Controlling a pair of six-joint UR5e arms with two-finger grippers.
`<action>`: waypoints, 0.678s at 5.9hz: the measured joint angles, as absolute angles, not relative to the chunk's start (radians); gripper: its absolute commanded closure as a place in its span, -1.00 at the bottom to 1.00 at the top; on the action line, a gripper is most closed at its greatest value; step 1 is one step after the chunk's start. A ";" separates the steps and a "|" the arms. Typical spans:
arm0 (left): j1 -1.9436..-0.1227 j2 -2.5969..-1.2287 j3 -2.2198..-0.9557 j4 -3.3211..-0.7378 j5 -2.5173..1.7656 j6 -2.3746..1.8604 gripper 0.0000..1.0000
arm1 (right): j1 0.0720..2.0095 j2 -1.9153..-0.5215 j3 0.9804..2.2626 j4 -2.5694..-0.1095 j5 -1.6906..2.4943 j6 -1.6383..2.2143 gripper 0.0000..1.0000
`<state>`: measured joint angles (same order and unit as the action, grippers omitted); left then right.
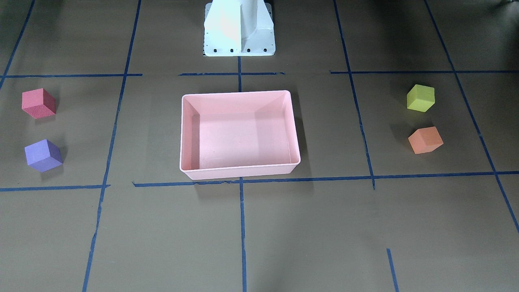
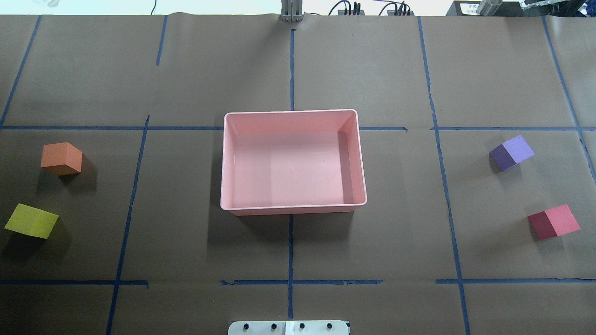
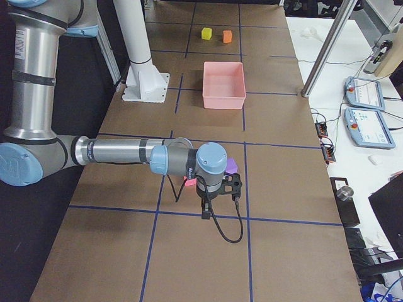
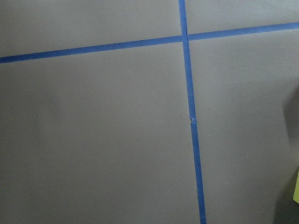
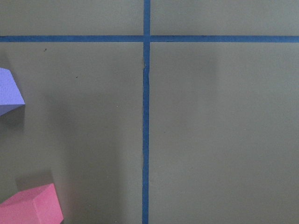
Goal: Place blocks into pink bin with both arms
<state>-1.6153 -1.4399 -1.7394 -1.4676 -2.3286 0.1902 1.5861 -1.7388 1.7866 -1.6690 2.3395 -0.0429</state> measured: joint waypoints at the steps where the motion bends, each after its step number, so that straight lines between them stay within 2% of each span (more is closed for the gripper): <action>1: -1.613 -1.442 -1.744 -1.467 -2.329 0.191 -1.00 | 1.586 -1.734 1.787 -1.669 2.340 -0.043 -1.00; 4: -1.592 -1.501 -1.750 -1.475 -2.327 0.184 -1.00 | 1.472 -1.636 1.767 -1.538 2.343 -0.004 -1.00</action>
